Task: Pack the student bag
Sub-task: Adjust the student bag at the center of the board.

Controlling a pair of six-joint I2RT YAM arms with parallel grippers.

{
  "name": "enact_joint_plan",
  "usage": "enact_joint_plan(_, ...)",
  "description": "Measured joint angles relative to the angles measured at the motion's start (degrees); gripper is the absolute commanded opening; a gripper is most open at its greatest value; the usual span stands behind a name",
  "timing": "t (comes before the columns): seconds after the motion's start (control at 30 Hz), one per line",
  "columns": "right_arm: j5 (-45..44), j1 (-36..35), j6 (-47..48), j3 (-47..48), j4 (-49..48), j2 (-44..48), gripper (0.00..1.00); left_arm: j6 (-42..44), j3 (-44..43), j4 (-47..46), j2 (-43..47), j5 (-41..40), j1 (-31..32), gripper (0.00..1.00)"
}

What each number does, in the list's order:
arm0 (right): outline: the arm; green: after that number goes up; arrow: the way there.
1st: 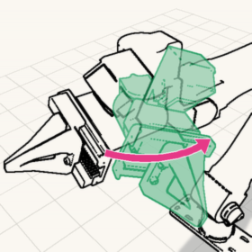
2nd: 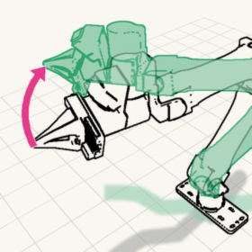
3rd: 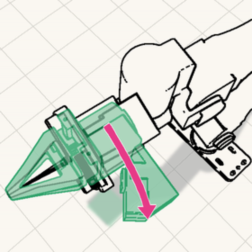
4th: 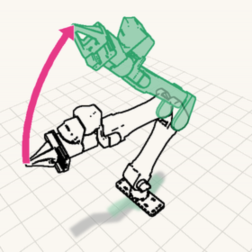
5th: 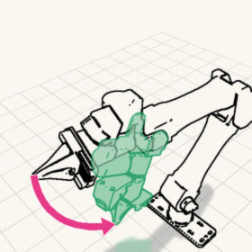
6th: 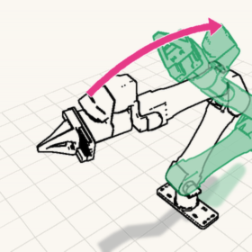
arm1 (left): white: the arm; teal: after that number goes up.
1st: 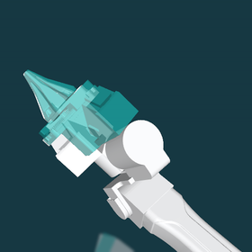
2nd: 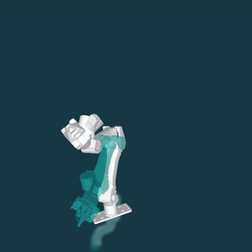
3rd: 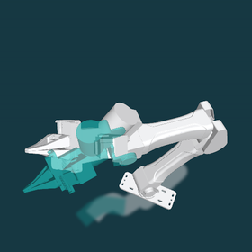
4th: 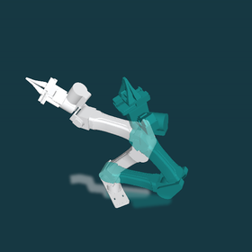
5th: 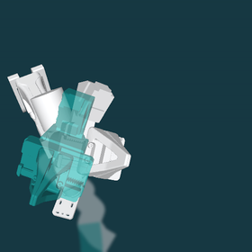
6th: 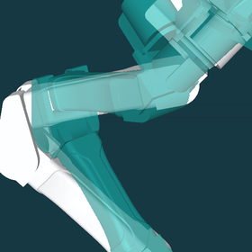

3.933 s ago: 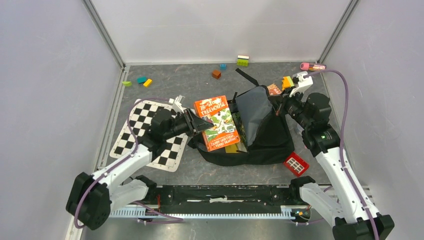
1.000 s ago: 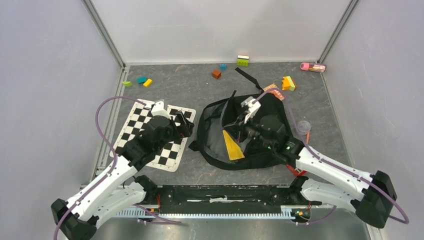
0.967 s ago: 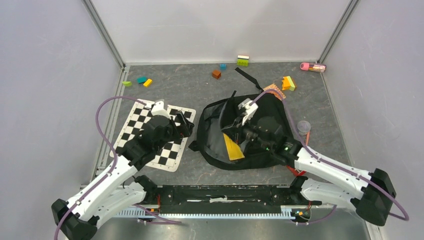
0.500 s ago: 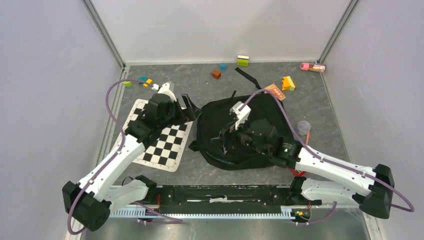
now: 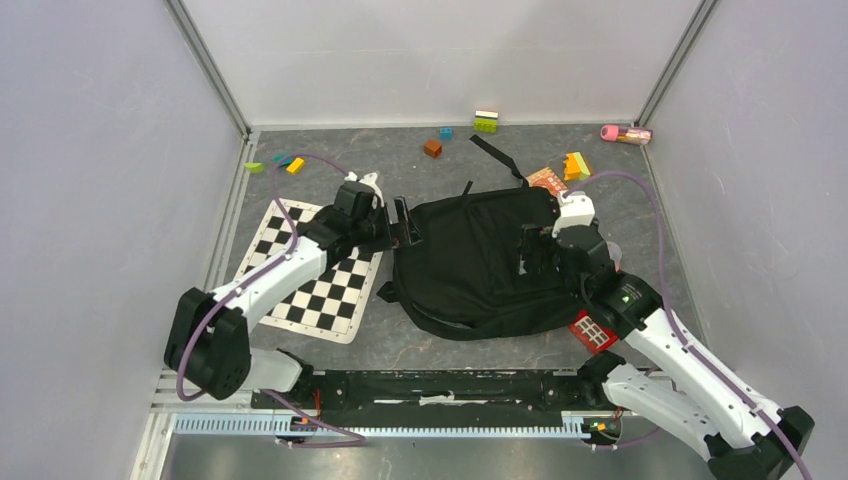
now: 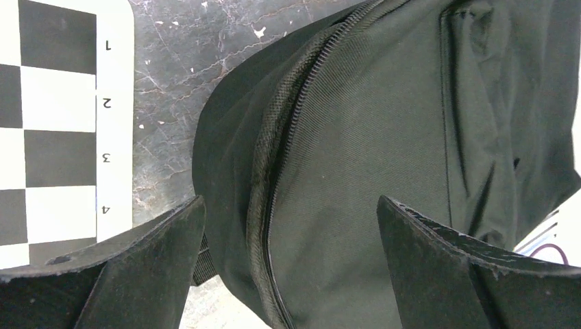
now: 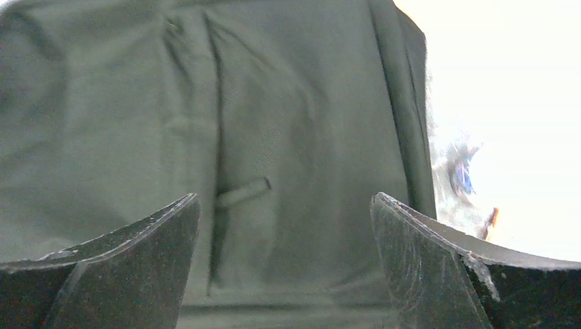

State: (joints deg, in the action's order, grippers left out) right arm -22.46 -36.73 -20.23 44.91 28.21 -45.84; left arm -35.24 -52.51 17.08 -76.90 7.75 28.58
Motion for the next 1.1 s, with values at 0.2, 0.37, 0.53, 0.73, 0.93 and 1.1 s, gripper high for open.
enact_joint_plan(0.2, -2.5, 2.2, -6.1, -7.0, 4.5, 4.8, 0.98, 1.2, 0.0, -2.3, -4.6, 0.8, 0.0, 0.98)
enact_joint_plan(0.37, -4.9, 2.3, -12.0, -12.0, 7.2, 10.6, 0.98, 1.2, 1.0, -6.4, -7.5, 3.5, 0.0, 0.69)
enact_joint_plan(0.53, -4.4, 2.4, -14.7, -15.2, 5.7, 13.0, 0.96, 1.7, 2.4, -9.2, -8.8, 5.3, 0.0, 0.22)
enact_joint_plan(0.73, -2.0, 2.4, -17.1, -22.4, -2.4, 12.8, 0.69, 1.9, 6.9, -14.4, -7.3, 6.4, 0.0, 0.02)
enact_joint_plan(0.93, -1.5, 3.1, -16.9, -27.1, -16.6, 11.0, 0.22, 1.4, 16.5, -15.1, 5.8, 4.9, 0.5, 0.02)
enact_joint_plan(1.1, -0.4, 3.1, -13.9, -27.4, -27.9, 3.1, 0.01, -1.0, 24.4, -14.0, 19.0, 1.7, 5.7, 0.02)
